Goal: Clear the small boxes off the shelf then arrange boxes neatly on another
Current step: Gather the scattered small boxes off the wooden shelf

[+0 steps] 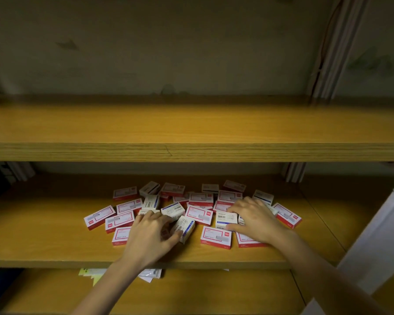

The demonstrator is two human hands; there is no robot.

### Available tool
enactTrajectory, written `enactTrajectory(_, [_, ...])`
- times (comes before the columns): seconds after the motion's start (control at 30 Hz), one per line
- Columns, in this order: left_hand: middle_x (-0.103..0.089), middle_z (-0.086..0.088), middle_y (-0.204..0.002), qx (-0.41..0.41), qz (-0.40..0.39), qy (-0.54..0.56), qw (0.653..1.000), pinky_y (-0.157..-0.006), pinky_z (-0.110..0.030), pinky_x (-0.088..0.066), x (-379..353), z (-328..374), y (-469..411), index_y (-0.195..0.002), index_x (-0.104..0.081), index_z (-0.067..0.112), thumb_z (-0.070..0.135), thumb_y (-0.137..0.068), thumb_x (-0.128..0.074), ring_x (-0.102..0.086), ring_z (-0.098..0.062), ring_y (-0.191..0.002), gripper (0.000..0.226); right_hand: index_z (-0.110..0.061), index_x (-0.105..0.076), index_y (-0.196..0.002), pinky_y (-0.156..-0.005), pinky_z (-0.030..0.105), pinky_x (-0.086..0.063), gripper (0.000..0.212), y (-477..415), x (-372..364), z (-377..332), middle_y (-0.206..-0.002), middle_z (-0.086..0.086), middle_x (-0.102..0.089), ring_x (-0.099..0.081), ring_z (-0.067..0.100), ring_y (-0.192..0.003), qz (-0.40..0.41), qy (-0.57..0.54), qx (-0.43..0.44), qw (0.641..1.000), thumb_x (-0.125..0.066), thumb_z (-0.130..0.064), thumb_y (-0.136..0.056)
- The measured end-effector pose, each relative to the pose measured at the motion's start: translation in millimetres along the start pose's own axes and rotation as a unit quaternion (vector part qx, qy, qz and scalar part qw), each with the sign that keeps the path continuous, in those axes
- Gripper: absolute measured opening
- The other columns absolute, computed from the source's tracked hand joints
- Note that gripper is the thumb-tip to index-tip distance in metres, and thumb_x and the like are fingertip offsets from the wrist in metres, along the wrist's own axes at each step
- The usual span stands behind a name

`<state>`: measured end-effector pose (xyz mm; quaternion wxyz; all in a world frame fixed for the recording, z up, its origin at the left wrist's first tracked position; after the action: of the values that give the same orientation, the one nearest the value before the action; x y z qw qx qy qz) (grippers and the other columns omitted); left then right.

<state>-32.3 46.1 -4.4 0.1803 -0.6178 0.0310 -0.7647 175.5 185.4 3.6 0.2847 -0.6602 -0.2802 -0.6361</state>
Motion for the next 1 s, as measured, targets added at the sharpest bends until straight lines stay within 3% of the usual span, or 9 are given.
enactTrajectory(0.23, [-0.06,0.01,-0.118,0.009,-0.017,-0.083,0.996,-0.094,-0.03,-0.029,-9,7,-8,-0.123,-0.051,0.03,0.085,-0.065,-0.029,-0.044,-0.011,-0.11,0.082,-0.02,-0.038,-0.131,-0.104,0.033,-0.023,0.053,-2,0,-4,-0.135,0.001,-0.042,-0.032,0.017,-0.125,0.036,0.036,0.014,0.999,-0.035,-0.052,-0.09])
enactTrajectory(0.4, [-0.059,0.011,-0.119,0.017,-0.028,-0.083,0.996,-0.094,-0.03,-0.029,-15,13,-12,-0.121,-0.051,0.029,0.077,-0.07,-0.039,-0.042,-0.011,-0.112,0.071,-0.023,-0.035,-0.133,-0.102,0.03,-0.027,0.051,-1,11,-2,-0.135,-0.001,-0.042,-0.034,0.016,-0.124,0.069,0.017,-0.005,0.997,-0.035,-0.051,-0.09])
enactTrajectory(0.57, [-0.06,0.009,-0.119,0.014,0.014,-0.024,1.0,-0.09,-0.027,-0.03,-6,14,-12,-0.119,-0.054,0.027,0.066,-0.074,-0.049,-0.043,-0.011,-0.11,0.06,-0.023,-0.032,-0.134,-0.099,0.028,-0.032,0.052,15,18,0,-0.135,-0.002,-0.039,-0.033,0.014,-0.124,0.074,0.0,-0.023,0.997,-0.038,-0.05,-0.09])
enactTrajectory(0.73, [-0.063,0.002,-0.109,-0.07,0.072,0.039,0.994,-0.074,-0.026,-0.029,16,30,-14,-0.114,-0.06,0.019,0.052,-0.071,-0.066,-0.047,-0.016,-0.099,0.055,-0.025,-0.026,-0.135,-0.092,0.028,-0.04,0.054,45,28,2,-0.135,-0.005,-0.035,-0.035,0.012,-0.123,0.061,-0.036,-0.058,0.996,-0.041,-0.05,-0.089])
enactTrajectory(1.0, [-0.066,0.003,-0.099,-0.195,0.051,0.101,0.974,-0.069,-0.031,-0.035,32,87,-16,-0.105,-0.064,0.019,0.046,-0.064,-0.076,-0.044,-0.013,-0.088,0.05,-0.026,-0.026,-0.136,-0.081,0.022,-0.049,0.055,121,43,16,-0.138,-0.006,-0.033,-0.044,0.01,-0.118,0.085,-0.059,-0.115,0.988,-0.038,-0.051,-0.089])
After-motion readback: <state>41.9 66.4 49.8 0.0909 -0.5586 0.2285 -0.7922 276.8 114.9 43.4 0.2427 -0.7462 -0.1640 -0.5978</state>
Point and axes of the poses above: each hand's wrist, its own y-axis away from the middle knuckle, its own x-axis out of the back of the hand, z = x × y, the point moved 3 cm from there along -y, towards the middle knuckle
